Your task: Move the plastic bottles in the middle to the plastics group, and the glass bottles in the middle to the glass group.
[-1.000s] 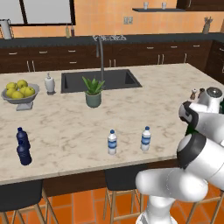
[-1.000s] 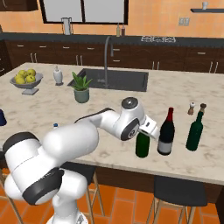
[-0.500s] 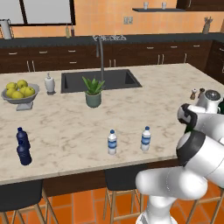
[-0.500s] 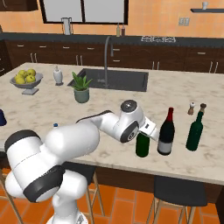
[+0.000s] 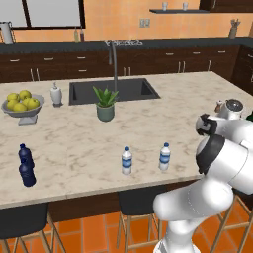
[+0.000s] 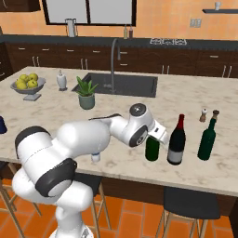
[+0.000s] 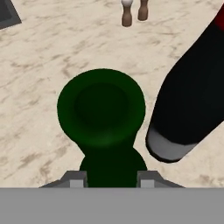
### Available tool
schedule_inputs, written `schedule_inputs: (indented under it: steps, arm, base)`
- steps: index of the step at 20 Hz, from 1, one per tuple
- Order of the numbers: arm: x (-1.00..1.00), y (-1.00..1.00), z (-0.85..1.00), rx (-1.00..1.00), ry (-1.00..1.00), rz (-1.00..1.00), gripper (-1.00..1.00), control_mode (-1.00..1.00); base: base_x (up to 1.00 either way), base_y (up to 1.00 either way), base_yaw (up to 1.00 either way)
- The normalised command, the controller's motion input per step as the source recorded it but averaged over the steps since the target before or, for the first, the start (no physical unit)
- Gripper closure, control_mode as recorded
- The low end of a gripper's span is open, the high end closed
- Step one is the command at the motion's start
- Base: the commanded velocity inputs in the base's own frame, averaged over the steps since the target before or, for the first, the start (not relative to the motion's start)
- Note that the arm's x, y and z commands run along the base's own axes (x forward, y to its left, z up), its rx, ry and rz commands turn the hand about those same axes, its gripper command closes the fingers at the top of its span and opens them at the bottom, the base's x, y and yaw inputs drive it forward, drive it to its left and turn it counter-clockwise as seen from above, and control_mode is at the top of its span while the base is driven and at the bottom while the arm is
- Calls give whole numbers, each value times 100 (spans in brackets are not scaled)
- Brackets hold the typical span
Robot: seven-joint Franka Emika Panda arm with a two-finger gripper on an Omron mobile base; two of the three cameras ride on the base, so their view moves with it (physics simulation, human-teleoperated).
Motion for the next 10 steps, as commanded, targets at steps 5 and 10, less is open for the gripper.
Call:
schedule_inputs:
  steps: [5,10]
  arm:
    - [0,-15,-3,2,-1,0,100,-100]
    - [1,0,-8,0,0,-1,100,-100]
  base:
    - [0,0,0]
    - [0,0,0]
